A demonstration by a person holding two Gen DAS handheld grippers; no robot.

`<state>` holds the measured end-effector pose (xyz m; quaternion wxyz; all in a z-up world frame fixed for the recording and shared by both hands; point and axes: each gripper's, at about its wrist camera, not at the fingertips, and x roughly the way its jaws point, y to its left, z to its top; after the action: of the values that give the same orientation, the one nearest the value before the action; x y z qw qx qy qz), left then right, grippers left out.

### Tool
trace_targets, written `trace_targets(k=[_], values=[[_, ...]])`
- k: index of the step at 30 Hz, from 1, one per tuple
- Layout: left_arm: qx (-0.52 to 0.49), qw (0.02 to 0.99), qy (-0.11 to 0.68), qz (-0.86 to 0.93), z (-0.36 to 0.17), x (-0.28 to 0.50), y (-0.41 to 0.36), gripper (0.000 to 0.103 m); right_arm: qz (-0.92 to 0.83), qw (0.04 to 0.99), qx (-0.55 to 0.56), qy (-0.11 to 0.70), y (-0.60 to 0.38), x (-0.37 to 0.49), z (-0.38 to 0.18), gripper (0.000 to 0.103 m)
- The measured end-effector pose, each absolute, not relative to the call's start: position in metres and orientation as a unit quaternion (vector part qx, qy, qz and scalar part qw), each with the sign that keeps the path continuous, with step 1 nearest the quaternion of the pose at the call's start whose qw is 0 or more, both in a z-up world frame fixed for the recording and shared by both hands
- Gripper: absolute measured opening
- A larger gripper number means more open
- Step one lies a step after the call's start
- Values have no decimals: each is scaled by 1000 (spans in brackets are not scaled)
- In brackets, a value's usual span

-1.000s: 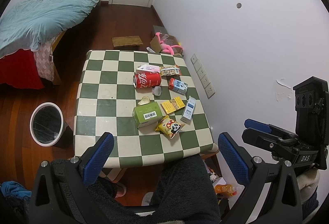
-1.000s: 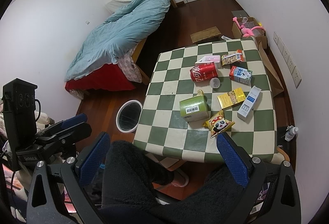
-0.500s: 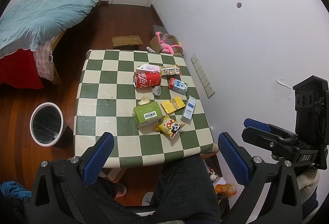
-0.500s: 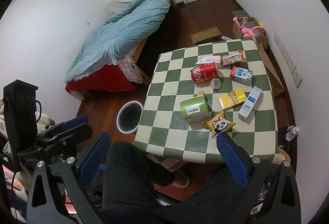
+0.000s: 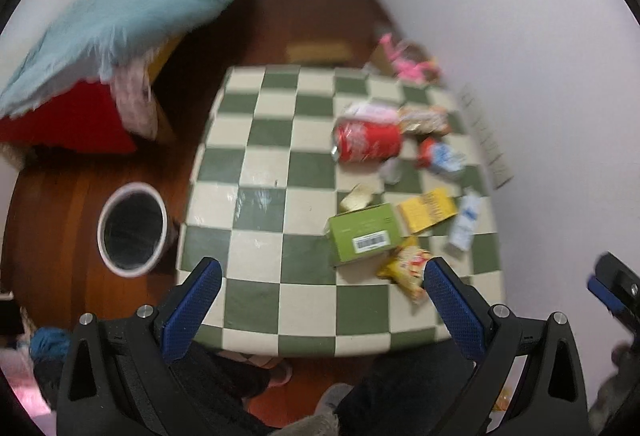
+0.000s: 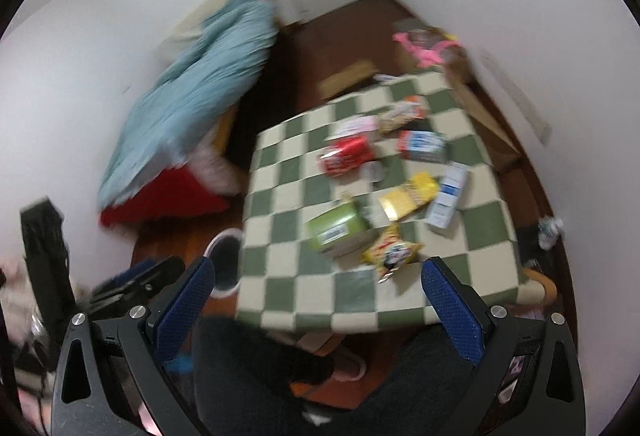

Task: Collect trash
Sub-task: 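Grasp the green box with the left tool while the right tool grasps the white carton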

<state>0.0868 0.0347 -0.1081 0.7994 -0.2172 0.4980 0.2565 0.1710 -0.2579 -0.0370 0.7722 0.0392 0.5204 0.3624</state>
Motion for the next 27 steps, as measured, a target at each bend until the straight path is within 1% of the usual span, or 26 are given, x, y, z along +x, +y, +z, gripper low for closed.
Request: trace_targets(k=[2, 4, 6, 7, 13, 19, 21, 24, 27], values=[[-228, 775, 524, 268, -139, 110, 44, 103, 321, 784, 57, 528, -266, 191, -59, 103], [-253, 751, 548, 269, -169, 132, 52, 103, 286, 787, 72, 542, -268, 212, -88, 95], [-276, 731, 566, 264, -187, 148, 56, 103, 256, 780, 81, 566, -267, 235, -122, 72], [-289, 717, 578, 260, -200, 158, 57, 103, 241, 777, 80, 576, -265, 246, -138, 70], [-344, 654, 627, 245, -255, 197, 51, 103, 192, 758, 90, 617, -252, 300, -213, 70], [-316, 639, 647, 269, -276, 215, 42, 102, 171, 736, 96, 648, -236, 337, -263, 70], [-310, 638, 651, 272, -280, 217, 40, 100, 169, 732, 90, 654, -227, 345, -274, 70], [-287, 641, 657, 275, -283, 216, 37, 87, 170, 727, 72, 661, -209, 353, -287, 70], [-276, 653, 651, 271, -277, 212, 34, 86, 172, 721, 49, 670, -190, 360, -305, 70]])
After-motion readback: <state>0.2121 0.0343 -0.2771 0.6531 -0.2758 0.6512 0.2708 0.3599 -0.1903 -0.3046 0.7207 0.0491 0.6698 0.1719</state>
